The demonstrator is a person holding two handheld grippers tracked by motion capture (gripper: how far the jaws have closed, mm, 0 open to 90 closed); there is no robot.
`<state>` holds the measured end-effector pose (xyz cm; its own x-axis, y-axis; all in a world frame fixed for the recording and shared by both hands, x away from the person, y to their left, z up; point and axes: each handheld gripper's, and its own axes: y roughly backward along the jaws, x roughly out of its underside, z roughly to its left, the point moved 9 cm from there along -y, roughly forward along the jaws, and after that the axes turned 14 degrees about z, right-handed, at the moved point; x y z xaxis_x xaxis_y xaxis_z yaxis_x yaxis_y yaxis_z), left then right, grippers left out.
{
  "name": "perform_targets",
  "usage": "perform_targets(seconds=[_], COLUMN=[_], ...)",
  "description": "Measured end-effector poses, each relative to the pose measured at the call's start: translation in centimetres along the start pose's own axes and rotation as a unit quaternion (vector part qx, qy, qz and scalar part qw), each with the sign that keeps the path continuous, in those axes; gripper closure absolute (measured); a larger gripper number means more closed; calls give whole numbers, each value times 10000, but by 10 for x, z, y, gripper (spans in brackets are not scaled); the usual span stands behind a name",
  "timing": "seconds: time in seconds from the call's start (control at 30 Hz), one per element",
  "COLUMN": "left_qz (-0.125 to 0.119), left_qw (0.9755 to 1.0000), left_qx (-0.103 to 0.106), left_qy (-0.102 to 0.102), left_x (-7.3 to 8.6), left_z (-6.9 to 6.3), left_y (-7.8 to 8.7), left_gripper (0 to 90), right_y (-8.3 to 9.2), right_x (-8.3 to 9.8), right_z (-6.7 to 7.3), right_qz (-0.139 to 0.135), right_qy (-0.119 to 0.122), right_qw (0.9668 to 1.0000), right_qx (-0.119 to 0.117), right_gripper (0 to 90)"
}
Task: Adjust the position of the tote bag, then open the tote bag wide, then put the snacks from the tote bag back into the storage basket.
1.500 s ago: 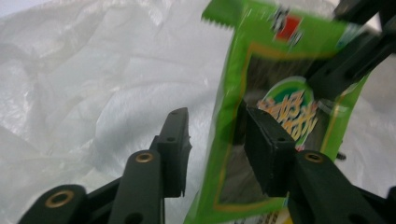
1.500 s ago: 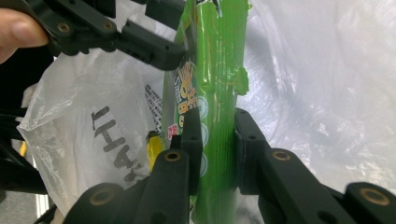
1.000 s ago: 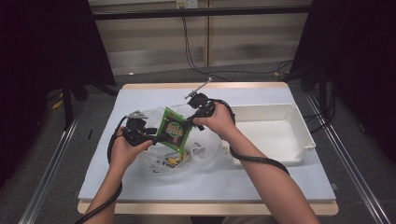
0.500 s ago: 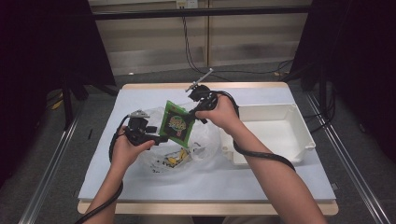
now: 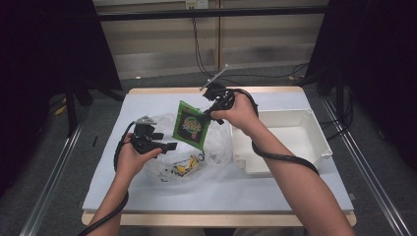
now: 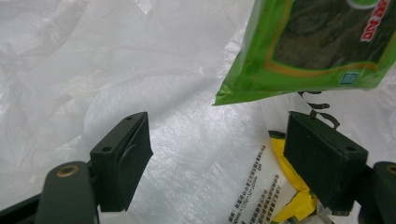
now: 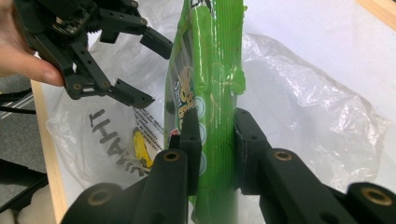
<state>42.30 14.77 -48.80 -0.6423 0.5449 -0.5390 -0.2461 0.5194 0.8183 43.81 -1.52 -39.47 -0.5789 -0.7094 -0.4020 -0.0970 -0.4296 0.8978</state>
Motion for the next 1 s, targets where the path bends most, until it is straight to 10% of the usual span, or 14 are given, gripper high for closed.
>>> perform_targets(seconds=[1.0], left_qz=[18], left_qw=[10000], left_qx=[2], left_qy=[-49], left_x=[1], left_z=[-2], left_y=[-2], left_gripper=[214], right_y=[40], right_x=[-12], right_z=[0], right_qz=[-294], right_qy=[-201], right_qw=[9993], right_qx=[-56], right_gripper=[766])
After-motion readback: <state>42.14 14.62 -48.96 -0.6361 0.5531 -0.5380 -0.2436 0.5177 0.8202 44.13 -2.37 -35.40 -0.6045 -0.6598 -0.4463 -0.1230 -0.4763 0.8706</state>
